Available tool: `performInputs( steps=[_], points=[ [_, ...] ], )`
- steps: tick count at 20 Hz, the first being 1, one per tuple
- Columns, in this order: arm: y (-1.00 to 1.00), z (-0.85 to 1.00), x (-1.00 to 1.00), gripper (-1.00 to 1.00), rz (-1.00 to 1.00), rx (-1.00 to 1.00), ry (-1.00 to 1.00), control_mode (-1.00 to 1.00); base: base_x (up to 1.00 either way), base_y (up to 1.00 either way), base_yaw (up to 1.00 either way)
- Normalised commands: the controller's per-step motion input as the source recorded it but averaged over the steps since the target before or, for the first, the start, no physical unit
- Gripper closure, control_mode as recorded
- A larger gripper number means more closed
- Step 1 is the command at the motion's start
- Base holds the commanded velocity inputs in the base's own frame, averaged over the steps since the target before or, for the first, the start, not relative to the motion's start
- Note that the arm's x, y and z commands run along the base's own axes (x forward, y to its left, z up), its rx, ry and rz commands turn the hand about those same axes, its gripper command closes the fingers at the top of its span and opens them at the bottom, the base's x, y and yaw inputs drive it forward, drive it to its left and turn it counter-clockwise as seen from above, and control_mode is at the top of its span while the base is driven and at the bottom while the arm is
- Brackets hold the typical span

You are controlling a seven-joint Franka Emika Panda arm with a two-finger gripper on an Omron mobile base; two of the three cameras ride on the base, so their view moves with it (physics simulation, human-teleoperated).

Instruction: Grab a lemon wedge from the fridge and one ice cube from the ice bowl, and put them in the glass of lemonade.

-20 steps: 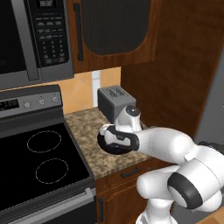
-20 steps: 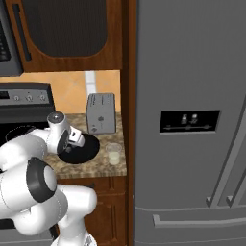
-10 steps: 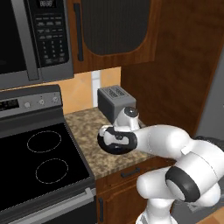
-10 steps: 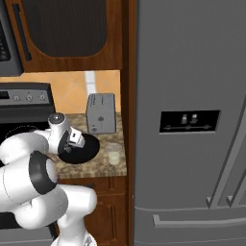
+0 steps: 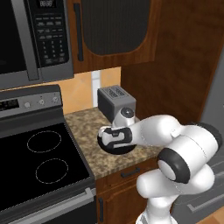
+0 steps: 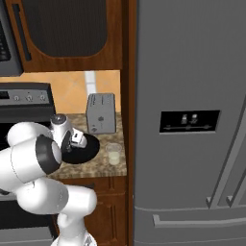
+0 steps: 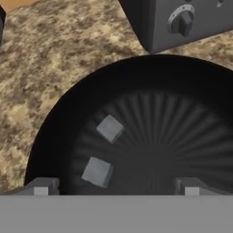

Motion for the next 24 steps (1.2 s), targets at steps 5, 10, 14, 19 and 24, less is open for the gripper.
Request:
performInputs(
  steps=[5, 10, 14, 19, 24],
  points=[
    [0.06, -0.1, 0.23, -1.0, 0.0, 0.0, 0.01, -1.0, 0.0, 0.0, 0.0],
    [0.02, -0.23, 0.17, -1.0, 0.0, 0.0, 0.0, -1.0, 0.0, 0.0, 0.0],
    [0.07, -0.24, 0.16, -1.0, 0.0, 0.0, 0.0, -1.0, 0.0, 0.0, 0.0],
    [0.09, -0.12, 0.23, -1.0, -0.01, 0.0, 0.0, -1.0, 0.0, 0.0, 0.0],
    [0.07, -0.13, 0.18, -1.0, -0.01, 0.0, 0.0, -1.0, 0.0, 0.0, 0.0]
  ],
)
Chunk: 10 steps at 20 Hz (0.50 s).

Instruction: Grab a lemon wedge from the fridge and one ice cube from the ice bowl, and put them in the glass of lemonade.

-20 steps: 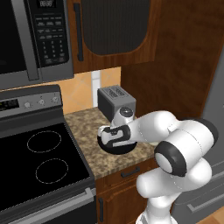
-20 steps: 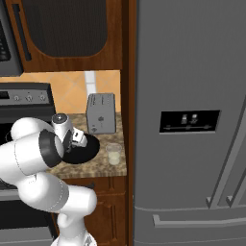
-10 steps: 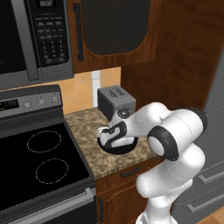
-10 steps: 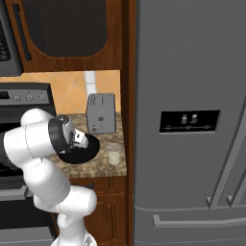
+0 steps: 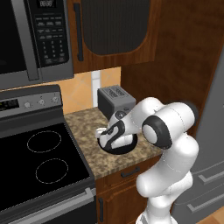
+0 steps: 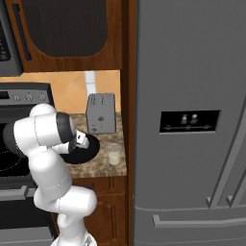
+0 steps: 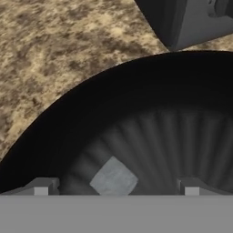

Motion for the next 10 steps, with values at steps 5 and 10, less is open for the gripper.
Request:
performInputs(
  steps=[5, 10],
  points=[
    [0.05, -0.12, 0.15, -1.0, -0.02, 0.0, 0.0, -1.0, 0.0, 0.0, 0.0],
    [0.04, -0.09, 0.12, -1.0, -0.01, 0.0, 0.0, -1.0, 0.0, 0.0, 0.0]
  ],
)
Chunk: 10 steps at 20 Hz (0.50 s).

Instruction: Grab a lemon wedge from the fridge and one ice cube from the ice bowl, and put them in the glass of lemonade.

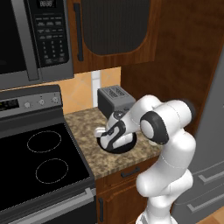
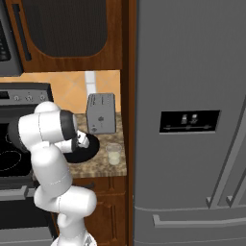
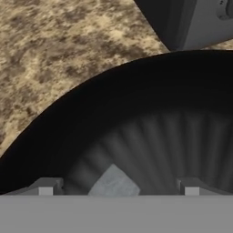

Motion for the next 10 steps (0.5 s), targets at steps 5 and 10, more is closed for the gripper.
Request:
performInputs(
  steps=[5, 10],
  points=[
    [0.0, -0.2, 0.0, 1.0, -0.01, 0.0, 0.0, -1.0, 0.0, 0.0, 0.0],
    [0.0, -0.12, 0.0, 1.0, 0.0, 0.0, 0.0, -1.0, 0.0, 0.0, 0.0]
  ],
)
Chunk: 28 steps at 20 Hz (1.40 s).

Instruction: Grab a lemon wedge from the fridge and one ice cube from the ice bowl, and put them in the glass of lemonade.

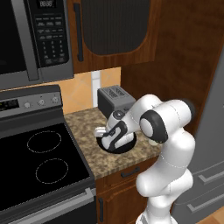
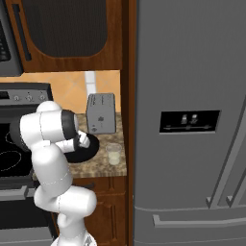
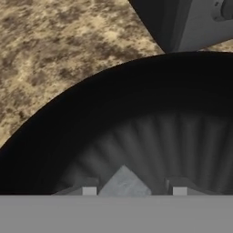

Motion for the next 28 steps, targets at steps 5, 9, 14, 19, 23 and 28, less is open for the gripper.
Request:
performInputs(
  steps=[5, 9, 14, 19, 23, 28],
  points=[
    [0.0, -0.01, 0.0, 1.0, 0.0, 0.0, 0.0, -1.0, 0.0, 0.0, 0.0],
    [0.0, 0.0, 0.0, 1.0, 0.0, 0.0, 0.0, -1.0, 0.0, 0.0, 0.0],
    [0.0, 0.04, -0.03, 1.0, 0.0, 0.0, 0.0, -1.0, 0.0, 0.0, 0.0],
    [0.0, 0.47, -0.07, 1.0, -0.01, 0.0, 0.0, -1.0, 0.0, 0.0, 0.0],
    [0.0, 0.6, -0.04, 1.0, -0.07, 0.0, 0.0, -1.0, 0.0, 0.0, 0.0],
    [0.0, 0.54, -0.05, 1.0, -0.15, 0.0, 0.0, -1.0, 0.0, 0.0, 0.0]
  ],
)
